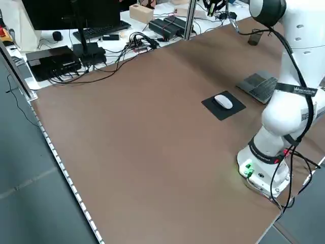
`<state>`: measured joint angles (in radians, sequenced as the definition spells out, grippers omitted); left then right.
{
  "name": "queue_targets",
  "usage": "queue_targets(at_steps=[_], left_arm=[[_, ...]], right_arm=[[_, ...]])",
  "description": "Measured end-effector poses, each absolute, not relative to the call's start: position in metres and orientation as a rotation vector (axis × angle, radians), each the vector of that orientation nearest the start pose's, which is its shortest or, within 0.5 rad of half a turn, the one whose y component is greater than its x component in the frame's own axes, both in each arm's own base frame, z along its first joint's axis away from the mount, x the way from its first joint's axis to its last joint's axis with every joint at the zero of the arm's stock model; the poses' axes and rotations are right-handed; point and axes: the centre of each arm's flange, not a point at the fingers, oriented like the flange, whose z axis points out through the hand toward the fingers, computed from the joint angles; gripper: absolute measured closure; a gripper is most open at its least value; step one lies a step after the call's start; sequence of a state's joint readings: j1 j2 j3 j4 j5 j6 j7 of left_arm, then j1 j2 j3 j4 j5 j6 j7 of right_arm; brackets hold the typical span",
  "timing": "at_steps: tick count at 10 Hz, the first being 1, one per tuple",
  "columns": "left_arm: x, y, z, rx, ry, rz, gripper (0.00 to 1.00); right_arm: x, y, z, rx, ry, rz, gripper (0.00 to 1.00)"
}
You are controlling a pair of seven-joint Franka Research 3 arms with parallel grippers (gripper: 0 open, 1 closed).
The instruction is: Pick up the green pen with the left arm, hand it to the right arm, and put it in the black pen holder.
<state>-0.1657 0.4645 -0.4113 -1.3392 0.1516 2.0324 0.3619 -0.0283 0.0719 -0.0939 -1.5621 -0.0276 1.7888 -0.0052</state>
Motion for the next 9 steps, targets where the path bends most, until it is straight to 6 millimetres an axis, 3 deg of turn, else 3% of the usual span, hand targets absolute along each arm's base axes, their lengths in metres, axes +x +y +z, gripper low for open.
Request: queue_targets(at_steps=[5, 9], left_arm=[[0.597, -0.395, 0.519, -2.748, 1.602, -0.456, 0.82], [0.56, -0.464, 0.523, -2.623, 1.703, -0.508, 0.82]], right_arm=[[0.594, -0.068, 0.605, -3.172, 0.164, -0.235, 0.0], [0.595, -0.069, 0.606, -3.172, 0.17, -0.242, 0.0]])
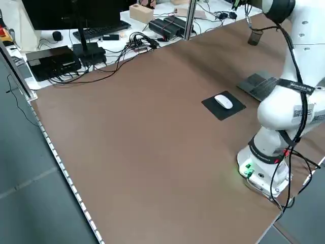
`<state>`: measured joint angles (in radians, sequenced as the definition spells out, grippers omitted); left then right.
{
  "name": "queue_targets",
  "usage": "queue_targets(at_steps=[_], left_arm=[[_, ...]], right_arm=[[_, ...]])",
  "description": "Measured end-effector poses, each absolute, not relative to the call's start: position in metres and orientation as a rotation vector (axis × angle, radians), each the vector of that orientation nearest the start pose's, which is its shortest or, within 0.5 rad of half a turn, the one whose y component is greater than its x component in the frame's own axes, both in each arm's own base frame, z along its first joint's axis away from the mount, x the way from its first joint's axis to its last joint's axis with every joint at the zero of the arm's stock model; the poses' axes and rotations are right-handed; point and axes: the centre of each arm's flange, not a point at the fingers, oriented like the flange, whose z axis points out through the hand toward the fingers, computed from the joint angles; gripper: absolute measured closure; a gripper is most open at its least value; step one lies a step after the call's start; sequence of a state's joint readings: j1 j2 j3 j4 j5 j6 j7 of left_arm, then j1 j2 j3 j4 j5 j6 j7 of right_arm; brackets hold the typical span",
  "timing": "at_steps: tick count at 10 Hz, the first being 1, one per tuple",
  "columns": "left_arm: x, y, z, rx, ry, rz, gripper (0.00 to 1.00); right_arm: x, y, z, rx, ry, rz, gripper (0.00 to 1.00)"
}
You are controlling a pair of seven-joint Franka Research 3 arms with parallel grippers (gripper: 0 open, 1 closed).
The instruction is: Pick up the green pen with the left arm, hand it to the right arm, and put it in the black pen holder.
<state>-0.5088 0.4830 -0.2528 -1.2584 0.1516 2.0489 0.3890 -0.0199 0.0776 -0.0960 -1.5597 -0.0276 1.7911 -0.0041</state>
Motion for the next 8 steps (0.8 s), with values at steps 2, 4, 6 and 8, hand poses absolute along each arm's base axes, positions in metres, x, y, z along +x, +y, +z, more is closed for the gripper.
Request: queue_targets(at_steps=[2, 4, 6, 8], left_arm=[[0.547, -0.486, 0.525, -2.583, 1.729, -0.54, 0.82], [0.549, -0.485, 0.534, -2.581, 1.724, -0.572, 0.82], [0.549, -0.486, 0.536, -2.58, 1.725, -0.579, 0.82], [0.548, -0.487, 0.538, -2.579, 1.729, -0.584, 0.82]], right_arm=[[0.595, -0.07, 0.609, -3.172, 0.173, -0.25, 0.0], [0.595, -0.066, 0.608, -3.172, 0.159, -0.246, 0.0], [0.599, -0.06, 0.602, -3.174, 0.143, -0.228, 0.0], [0.603, -0.046, 0.595, -3.175, 0.105, -0.212, 0.0]])
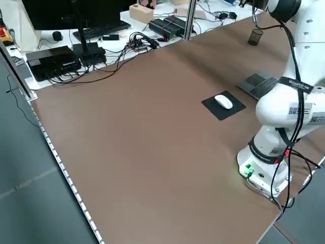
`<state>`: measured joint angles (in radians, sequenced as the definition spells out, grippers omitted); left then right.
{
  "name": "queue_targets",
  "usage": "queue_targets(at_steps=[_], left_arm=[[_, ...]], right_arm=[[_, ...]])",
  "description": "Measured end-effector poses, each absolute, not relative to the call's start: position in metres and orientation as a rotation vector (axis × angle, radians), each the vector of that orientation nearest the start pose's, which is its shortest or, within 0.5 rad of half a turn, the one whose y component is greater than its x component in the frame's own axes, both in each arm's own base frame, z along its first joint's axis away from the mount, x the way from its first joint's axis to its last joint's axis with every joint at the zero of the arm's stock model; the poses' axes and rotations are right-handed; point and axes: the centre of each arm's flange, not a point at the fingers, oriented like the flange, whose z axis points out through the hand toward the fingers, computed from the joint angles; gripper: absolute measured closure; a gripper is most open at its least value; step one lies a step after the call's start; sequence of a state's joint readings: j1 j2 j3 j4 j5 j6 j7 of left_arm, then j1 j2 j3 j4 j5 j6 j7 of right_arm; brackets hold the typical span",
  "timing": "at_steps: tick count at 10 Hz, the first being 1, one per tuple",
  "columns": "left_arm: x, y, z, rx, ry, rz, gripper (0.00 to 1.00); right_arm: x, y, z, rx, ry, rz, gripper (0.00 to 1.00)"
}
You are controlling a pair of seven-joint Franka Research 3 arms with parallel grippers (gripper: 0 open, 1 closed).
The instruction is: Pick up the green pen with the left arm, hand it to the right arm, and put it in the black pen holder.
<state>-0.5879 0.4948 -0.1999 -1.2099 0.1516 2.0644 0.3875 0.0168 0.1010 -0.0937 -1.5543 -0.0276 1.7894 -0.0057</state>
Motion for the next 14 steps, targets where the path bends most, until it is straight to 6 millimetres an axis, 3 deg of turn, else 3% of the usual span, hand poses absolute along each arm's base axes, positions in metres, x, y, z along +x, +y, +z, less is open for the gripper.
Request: queue_targets(at_steps=[2, 4, 8, 10, 14], left_arm=[[0.546, -0.488, 0.544, -2.577, 1.733, -0.598, 0.82], [0.543, -0.491, 0.545, -2.573, 1.741, -0.602, 0.82], [0.535, -0.5, 0.545, -2.561, 1.762, -0.601, 0.82], [0.535, -0.5, 0.545, -2.561, 1.761, -0.6, 0.82], [0.535, -0.5, 0.544, -2.559, 1.761, -0.6, 0.82]], right_arm=[[0.606, -0.024, 0.591, -3.168, 0.022, -0.197, 0.0], [0.612, 0.041, 0.574, -3.15, -0.059, -0.159, 0.0], [0.588, 0.221, 0.588, -2.96, 0.499, -0.148, 0.0], [0.594, 0.268, 0.597, -2.741, 0.786, -0.14, 0.0], [0.59, 0.343, 0.574, -2.499, 1.177, -0.098, 0.0]])
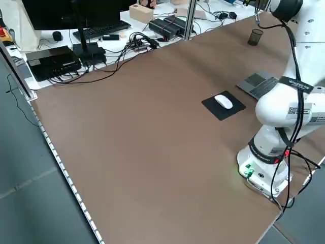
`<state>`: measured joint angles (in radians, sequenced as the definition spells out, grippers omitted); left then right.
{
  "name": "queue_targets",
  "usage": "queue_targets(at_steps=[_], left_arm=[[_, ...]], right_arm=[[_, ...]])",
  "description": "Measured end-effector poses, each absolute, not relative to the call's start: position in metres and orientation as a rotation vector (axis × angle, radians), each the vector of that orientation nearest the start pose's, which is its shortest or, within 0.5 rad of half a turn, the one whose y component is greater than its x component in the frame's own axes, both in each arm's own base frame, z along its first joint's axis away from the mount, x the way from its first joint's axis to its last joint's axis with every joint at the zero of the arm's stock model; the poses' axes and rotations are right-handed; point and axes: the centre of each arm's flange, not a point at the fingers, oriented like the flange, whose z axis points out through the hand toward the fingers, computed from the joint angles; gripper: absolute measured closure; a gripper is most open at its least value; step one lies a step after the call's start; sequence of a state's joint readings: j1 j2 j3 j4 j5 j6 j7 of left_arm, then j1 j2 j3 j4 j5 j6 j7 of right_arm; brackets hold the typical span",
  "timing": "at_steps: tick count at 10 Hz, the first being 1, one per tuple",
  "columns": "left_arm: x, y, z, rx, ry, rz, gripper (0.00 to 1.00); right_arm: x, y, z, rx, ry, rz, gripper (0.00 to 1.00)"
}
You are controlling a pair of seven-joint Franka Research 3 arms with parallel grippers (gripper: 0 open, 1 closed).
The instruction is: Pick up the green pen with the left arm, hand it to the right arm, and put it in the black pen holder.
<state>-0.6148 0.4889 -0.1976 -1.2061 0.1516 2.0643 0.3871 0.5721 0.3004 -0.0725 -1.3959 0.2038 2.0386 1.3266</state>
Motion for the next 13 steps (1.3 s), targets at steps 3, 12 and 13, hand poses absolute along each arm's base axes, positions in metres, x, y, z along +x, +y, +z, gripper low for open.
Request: queue_targets(at_steps=[3, 12, 13], left_arm=[[0.534, -0.5, 0.544, -2.561, 1.758, -0.6, 0.82], [0.536, -0.499, 0.543, -2.581, 1.732, -0.596, 0.82], [0.537, -0.499, 0.542, -2.581, 1.731, -0.594, 0.82]], right_arm=[[0.583, 0.374, 0.567, -2.417, 1.251, -0.095, 0.0], [0.577, 0.386, 0.567, -2.414, 1.244, -0.078, 0.53], [0.577, 0.386, 0.567, -2.413, 1.245, -0.077, 0.6]])
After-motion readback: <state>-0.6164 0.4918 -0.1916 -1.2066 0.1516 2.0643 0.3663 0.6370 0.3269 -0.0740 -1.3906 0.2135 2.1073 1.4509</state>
